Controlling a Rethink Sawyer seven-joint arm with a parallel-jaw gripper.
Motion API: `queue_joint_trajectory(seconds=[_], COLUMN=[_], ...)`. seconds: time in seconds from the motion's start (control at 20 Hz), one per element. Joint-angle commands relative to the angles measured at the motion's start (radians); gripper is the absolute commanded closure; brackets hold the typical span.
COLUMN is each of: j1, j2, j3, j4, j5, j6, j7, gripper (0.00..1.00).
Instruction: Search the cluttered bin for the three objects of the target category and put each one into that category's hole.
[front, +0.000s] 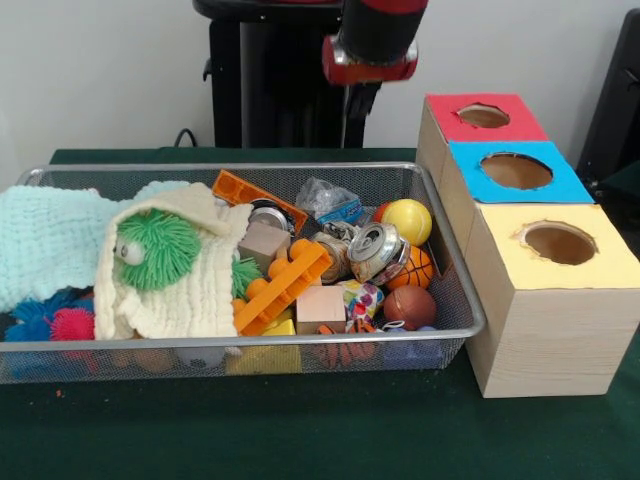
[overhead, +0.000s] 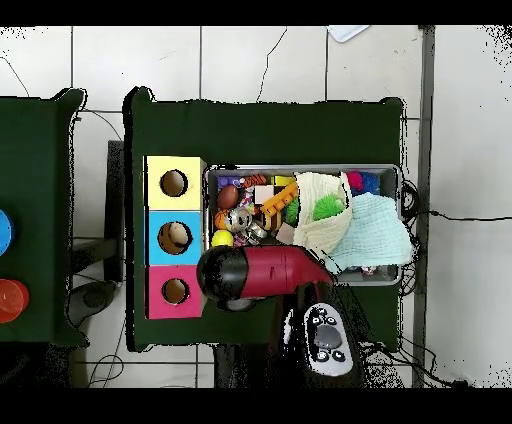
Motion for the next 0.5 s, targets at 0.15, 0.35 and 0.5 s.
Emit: queue_joint_trajectory(seconds=[0.15, 0.35, 0.5], j1=[-0.003, 0.003, 0.026], j2=[-0.034, -0.016, 0.016], j3=[0.090, 0.105, 0.067], j4=[-0.028, -0.003, -0.006], j5=[0.071, 0.077, 0.002], j6=[-0.042, -0.179, -0.287], j7=[0.102, 0.118, 0.120], gripper=[1.00, 1.00, 0.00])
